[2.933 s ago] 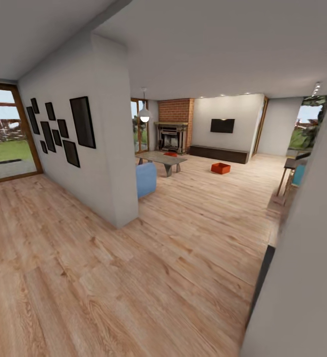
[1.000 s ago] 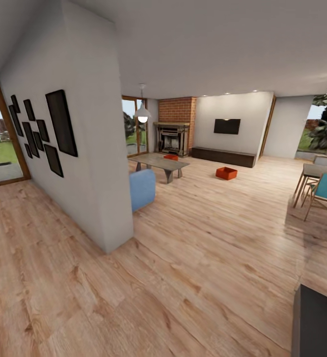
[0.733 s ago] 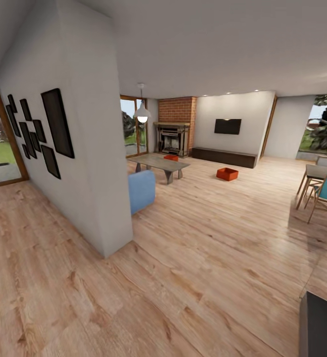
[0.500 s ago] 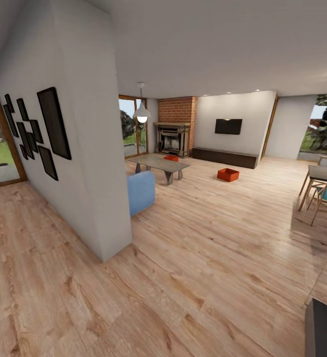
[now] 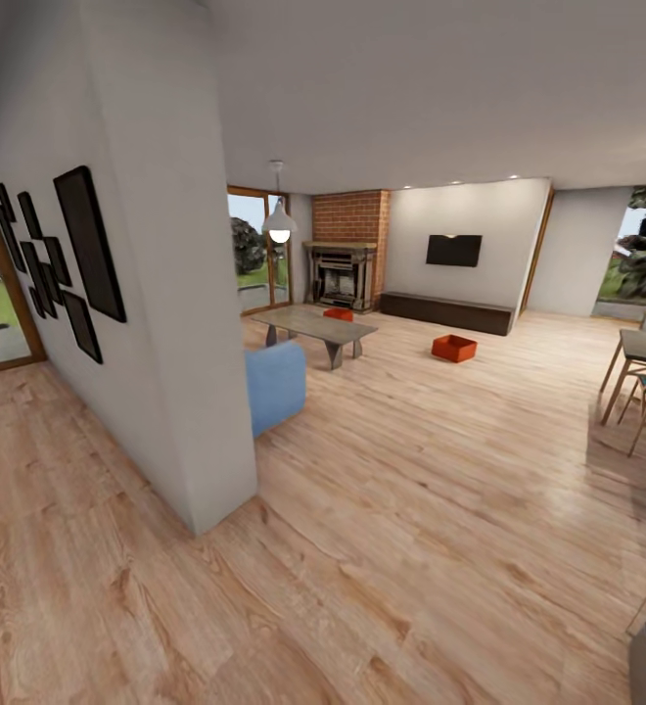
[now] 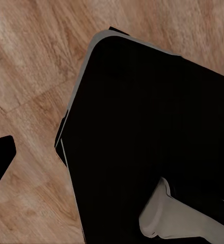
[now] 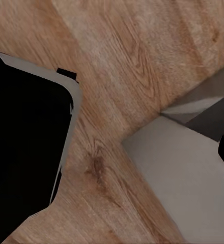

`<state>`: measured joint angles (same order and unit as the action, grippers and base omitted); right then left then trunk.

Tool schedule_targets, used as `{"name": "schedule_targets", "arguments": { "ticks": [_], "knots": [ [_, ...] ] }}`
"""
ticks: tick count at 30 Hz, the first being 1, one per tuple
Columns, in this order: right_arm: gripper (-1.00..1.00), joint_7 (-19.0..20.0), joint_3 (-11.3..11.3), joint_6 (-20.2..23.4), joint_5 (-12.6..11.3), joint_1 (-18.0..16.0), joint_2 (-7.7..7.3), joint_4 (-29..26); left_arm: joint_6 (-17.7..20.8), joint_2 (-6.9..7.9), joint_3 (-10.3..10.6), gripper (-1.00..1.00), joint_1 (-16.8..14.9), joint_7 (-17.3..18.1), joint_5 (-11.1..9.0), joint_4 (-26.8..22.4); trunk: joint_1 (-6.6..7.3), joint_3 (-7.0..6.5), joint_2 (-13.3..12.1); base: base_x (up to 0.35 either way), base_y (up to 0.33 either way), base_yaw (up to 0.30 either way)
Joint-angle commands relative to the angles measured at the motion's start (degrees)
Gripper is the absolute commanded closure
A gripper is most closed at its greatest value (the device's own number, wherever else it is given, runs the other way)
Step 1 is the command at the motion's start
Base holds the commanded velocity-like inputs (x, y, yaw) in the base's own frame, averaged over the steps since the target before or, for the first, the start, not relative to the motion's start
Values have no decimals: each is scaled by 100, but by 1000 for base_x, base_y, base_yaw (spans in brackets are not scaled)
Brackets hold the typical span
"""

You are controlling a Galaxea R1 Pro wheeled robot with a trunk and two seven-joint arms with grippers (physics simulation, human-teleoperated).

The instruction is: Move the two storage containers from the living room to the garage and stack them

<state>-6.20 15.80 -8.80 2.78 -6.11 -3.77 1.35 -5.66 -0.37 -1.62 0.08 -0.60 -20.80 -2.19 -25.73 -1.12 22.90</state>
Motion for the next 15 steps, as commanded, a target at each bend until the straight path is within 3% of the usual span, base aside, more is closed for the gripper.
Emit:
{"name": "schedule_targets", "arguments": {
  "ticks": [1, 7, 15],
  "knots": [
    [-100, -23, 15, -45, 30, -6, -1, 14, -13, -3, -14, -100, 1, -7, -12, -1, -5, 1, 2, 327, 0, 0],
    [-100, -22, 12, -149, 10, -4, -4, 14, -14, 1, -20, -100, 2, -10, -12, -1, -5, 1, 2, 327, 0, -35],
    [-100, -22, 11, -156, 3, -4, 0, 14, -36, 7, -22, -100, 3, -8, -12, -1, -5, -14, 2, 288, 0, -219]
  ]
}}
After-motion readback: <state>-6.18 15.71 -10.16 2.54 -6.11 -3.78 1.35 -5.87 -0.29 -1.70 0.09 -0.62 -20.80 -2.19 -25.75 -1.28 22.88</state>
